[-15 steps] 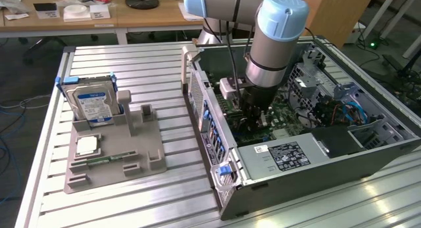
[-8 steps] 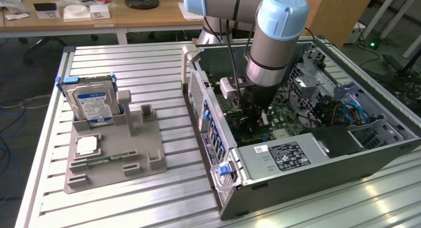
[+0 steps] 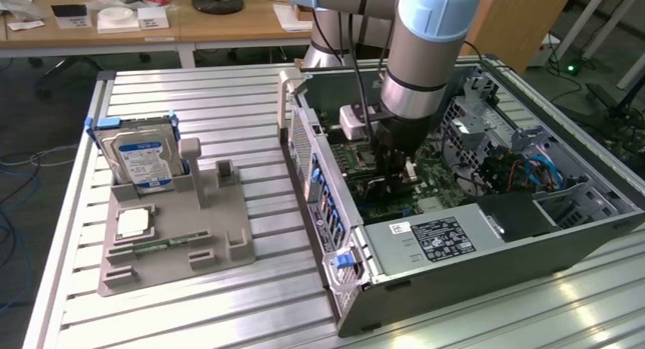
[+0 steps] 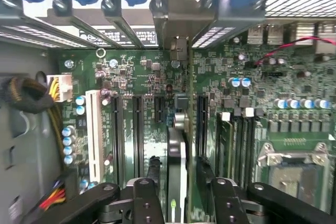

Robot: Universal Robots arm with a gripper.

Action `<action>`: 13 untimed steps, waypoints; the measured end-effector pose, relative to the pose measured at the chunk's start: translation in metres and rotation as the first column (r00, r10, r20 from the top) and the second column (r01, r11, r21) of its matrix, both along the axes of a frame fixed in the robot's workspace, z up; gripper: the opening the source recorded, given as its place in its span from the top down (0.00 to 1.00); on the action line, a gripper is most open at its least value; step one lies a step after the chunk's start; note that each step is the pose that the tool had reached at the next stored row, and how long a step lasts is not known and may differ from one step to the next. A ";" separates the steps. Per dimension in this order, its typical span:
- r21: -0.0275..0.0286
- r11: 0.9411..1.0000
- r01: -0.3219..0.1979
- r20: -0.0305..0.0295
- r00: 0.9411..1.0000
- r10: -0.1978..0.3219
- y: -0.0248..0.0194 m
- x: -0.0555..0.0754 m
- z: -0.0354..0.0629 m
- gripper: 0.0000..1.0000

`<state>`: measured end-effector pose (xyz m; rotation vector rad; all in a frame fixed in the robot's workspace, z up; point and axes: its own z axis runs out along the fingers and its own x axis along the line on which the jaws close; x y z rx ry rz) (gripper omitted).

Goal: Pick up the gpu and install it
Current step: 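Insert the gpu into the slot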

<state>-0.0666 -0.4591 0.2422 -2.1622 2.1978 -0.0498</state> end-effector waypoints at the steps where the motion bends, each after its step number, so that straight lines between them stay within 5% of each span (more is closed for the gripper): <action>1: 0.000 1.000 0.000 0.001 1.000 0.000 0.0000 0.000 0.0036 0.58; 10: 0.000 1.000 0.000 0.013 1.000 0.000 0.0001 0.000 0.0353 0.58; 13: 0.000 1.000 0.000 0.014 1.000 0.000 0.0001 0.000 0.0386 0.58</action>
